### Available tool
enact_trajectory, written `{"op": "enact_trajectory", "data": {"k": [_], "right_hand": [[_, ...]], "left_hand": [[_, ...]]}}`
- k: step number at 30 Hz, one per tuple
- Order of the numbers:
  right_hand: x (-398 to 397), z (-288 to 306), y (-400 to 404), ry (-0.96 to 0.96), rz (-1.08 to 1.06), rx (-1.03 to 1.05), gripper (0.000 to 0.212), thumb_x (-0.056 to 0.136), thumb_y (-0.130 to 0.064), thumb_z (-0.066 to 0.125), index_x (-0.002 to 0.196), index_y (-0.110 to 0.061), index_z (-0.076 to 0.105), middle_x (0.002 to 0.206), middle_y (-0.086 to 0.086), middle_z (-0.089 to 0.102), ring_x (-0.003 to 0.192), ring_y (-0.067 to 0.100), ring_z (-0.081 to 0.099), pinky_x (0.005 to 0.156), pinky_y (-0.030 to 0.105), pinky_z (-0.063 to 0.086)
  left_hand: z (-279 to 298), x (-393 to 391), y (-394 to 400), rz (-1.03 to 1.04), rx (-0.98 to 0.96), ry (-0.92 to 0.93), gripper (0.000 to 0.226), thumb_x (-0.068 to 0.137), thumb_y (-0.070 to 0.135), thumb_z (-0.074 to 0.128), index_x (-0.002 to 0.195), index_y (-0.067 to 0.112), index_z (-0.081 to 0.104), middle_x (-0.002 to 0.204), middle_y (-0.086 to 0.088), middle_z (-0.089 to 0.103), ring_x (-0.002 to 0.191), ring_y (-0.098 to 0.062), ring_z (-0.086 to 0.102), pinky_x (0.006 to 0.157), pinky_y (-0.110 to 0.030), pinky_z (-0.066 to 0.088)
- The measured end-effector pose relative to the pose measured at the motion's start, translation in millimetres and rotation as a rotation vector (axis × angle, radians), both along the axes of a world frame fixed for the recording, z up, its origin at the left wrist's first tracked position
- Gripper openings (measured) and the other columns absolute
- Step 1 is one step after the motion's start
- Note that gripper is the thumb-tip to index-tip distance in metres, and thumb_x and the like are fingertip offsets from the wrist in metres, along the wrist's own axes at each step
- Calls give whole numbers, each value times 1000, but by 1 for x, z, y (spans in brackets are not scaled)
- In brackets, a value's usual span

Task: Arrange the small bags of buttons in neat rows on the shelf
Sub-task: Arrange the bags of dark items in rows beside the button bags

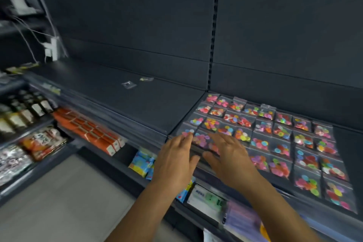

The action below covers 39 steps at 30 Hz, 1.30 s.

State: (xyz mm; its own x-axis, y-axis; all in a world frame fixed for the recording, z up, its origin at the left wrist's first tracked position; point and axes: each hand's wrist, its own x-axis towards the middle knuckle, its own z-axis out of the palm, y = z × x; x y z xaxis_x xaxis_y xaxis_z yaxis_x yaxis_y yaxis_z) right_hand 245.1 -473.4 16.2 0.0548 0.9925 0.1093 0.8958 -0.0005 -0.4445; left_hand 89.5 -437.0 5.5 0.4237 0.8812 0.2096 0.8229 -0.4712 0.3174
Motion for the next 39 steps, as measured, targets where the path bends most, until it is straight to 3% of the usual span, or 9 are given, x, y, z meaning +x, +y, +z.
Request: {"op": "enact_trajectory", "data": {"k": [12,24,31,39], "right_hand": [[-89,-3,168,-68,140,27,62,92,-49,44,147,-26,25,151,-7,30,139,14,22,114,34,15],[-143,-2,330,-193,188,-44,61,94,-47,42,147,-24,22,152,-3,24,142,17,16,116,38,10],[-172,-9,400,-225,125,-81,61,94,-46,43,147,-23,23,152,-3,25,141,18,17,116,38,12],[-197,-23,471,-280,-14,-118,59,96,-38,41,148,-24,19,155,-3,22,141,20,20,115,39,16]], "left_hand": [[-1,-105,135,180,3,5,61,96,44,43,148,22,22,149,0,33,137,-17,26,113,-31,24],[-2,-164,297,213,-6,50,61,95,40,47,148,19,24,146,-2,36,135,-20,29,113,-32,23],[-14,-185,372,162,-24,65,59,94,39,49,145,17,30,142,-3,41,132,-21,34,110,-33,26],[-29,-202,454,-29,-61,120,54,99,35,39,148,19,22,155,-5,20,141,-22,17,114,-34,18]]}}
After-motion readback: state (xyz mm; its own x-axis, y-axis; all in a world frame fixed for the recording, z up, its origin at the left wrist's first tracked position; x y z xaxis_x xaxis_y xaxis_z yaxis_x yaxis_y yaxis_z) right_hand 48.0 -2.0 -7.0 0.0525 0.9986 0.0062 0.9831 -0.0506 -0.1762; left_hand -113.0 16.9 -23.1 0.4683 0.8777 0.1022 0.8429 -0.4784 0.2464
